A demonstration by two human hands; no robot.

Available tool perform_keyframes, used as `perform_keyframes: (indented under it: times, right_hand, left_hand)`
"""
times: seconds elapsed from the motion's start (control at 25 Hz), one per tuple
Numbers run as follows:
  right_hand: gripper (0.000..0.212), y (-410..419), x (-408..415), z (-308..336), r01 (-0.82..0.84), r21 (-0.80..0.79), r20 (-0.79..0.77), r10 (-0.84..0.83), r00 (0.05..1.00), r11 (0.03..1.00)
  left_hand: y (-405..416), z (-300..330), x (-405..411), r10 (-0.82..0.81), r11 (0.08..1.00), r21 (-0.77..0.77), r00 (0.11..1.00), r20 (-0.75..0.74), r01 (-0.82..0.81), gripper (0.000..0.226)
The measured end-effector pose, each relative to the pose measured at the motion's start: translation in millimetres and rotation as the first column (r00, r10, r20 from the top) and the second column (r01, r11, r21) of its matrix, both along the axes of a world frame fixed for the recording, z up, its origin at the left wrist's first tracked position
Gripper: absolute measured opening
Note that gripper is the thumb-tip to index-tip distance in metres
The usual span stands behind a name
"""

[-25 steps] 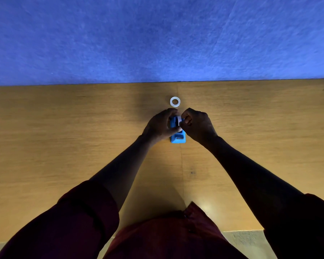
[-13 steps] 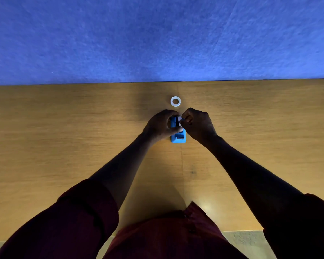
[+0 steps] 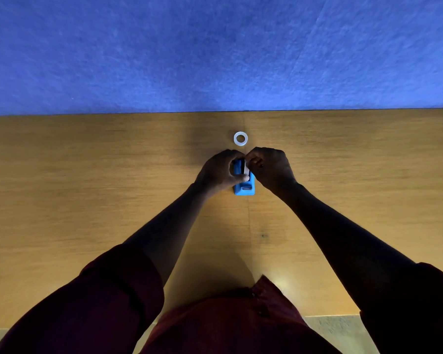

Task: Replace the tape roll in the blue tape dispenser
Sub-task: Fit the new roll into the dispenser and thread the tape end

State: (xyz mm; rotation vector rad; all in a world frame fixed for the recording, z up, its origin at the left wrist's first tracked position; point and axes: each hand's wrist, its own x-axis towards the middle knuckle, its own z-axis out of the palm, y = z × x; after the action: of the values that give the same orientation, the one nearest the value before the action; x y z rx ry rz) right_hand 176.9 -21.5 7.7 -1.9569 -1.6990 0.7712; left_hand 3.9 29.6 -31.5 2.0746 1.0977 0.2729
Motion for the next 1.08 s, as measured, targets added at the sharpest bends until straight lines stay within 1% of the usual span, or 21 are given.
perform_keyframes:
  times: [0.24,0.6,0.96,1.08]
  right_hand:
    - [0.009,2.7,-0.1,5.6,-0.007,-0.019,0.017,0.007,1.000,1.000]
    - [0.012,7.7,-3.4,4.5,-0.099,-0.063,0.178,0.108,0.978,0.993]
    - [0.012,2.0,0.6,13.0,-0.188,-0.029,0.173,0.190,0.967,0.982]
    - [0.010,3.2,4.0,15.0,-0.175,-0.062,0.094,0.180,0.979,0.983]
  left_hand:
    - [-0.3,1.3,1.2,0.002,1.000,0.004,1.000,-0.007,-0.002,0.053]
    - [-0.5,1.7,3.1,0.007,1.000,0.015,0.999,-0.038,-0.006,0.055]
    - [-1.1,0.3,3.8,0.001,0.999,0.047,0.999,-0.041,0.001,0.054]
    - [0.3,-0.9,3.4,0.025,0.999,0.028,0.999,-0.045,-0.024,0.053]
